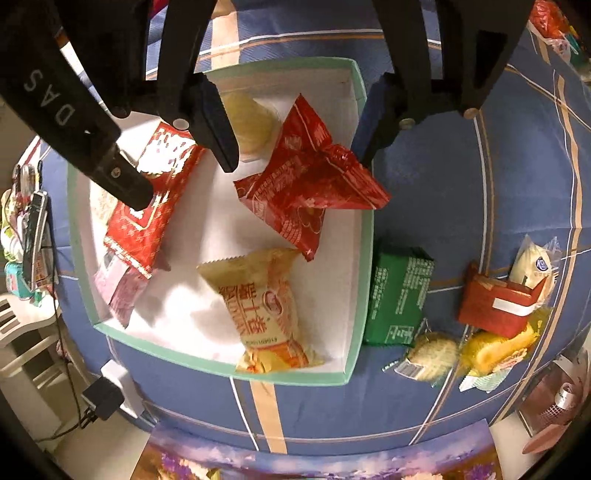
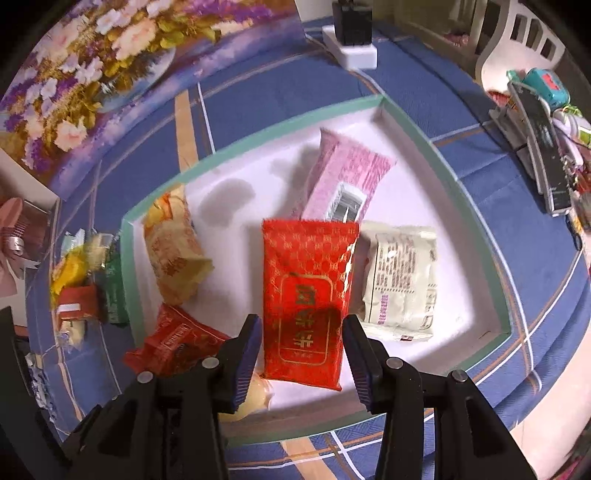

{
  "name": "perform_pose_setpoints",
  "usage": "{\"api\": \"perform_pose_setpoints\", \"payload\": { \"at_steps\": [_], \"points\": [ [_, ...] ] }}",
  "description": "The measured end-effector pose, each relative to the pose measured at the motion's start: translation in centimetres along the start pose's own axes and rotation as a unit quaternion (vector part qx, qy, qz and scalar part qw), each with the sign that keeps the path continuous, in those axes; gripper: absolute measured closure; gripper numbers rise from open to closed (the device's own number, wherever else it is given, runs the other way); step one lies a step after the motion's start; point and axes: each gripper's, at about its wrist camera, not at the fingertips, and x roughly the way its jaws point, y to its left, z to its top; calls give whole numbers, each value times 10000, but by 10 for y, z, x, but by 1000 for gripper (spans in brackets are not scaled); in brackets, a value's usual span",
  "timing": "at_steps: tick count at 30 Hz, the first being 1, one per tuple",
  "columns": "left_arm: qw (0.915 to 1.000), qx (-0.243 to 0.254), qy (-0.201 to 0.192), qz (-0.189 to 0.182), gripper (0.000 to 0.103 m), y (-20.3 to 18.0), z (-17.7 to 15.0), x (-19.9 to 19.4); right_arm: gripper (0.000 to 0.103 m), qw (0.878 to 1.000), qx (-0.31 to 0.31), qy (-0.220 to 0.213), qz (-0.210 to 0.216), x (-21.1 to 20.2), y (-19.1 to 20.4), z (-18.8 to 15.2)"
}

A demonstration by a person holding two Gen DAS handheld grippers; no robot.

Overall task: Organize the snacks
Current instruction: 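Carry both red packets into the white tray and open both tools to release them, then withdraw both tools from the tray back toward the snack pile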

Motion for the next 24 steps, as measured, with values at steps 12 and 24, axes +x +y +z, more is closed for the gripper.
{"api": "perform_pose_setpoints", "payload": {
  "at_steps": [12,24],
  "points": [
    [9987,-339,-303,-216,37,31,7,-34,54,9987,55,-480,146,-35,-4,-1],
    [9864,-1447,-759,175,21,109,17,-54,54,9988,-325,-379,-5,-27,18,-11]
  ]
}}
